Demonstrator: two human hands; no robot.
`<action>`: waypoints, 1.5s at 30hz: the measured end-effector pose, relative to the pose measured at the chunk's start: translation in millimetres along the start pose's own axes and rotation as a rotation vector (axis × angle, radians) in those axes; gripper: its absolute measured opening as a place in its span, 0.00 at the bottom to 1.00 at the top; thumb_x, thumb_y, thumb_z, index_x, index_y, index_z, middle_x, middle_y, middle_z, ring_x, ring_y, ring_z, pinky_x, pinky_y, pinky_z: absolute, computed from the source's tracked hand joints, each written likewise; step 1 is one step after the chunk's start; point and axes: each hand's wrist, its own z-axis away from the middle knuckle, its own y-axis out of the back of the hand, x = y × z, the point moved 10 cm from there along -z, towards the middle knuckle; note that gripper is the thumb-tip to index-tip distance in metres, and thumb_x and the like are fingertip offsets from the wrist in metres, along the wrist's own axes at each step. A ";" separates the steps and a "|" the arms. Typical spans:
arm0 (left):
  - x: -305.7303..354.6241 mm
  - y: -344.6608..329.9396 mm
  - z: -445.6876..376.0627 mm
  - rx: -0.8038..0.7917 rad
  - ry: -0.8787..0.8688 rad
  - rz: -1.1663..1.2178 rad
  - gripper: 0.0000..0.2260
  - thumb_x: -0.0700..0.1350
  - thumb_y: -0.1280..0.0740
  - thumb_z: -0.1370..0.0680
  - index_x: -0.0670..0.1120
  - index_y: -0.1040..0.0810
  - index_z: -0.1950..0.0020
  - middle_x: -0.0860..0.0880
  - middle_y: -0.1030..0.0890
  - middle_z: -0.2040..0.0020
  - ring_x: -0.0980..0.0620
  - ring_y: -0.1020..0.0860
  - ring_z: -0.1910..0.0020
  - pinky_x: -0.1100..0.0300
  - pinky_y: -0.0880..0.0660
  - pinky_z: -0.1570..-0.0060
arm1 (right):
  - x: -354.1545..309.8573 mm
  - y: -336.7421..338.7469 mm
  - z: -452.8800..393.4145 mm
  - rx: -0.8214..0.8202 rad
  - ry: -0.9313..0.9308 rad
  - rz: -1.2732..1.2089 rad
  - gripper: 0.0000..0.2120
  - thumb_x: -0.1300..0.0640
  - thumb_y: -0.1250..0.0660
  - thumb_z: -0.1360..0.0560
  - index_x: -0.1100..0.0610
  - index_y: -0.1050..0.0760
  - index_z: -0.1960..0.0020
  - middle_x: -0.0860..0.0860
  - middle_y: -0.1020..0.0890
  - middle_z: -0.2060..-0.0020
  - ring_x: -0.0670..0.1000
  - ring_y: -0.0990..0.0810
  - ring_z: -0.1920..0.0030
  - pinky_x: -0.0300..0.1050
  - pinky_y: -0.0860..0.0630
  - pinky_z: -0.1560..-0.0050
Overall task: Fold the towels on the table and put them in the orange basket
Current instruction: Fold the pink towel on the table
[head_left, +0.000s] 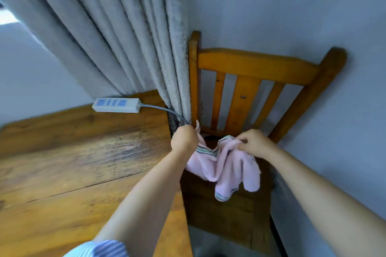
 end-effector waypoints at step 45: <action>-420.4 181.4 110.7 -0.048 0.135 0.295 0.05 0.40 0.42 0.22 0.44 0.28 0.57 0.41 0.27 0.56 0.47 0.28 0.56 0.59 0.33 0.56 | -299.8 -201.9 45.5 -0.315 -0.087 0.520 0.10 0.58 0.39 0.26 0.59 0.21 0.52 0.53 0.21 0.62 0.52 0.23 0.61 0.40 0.29 0.64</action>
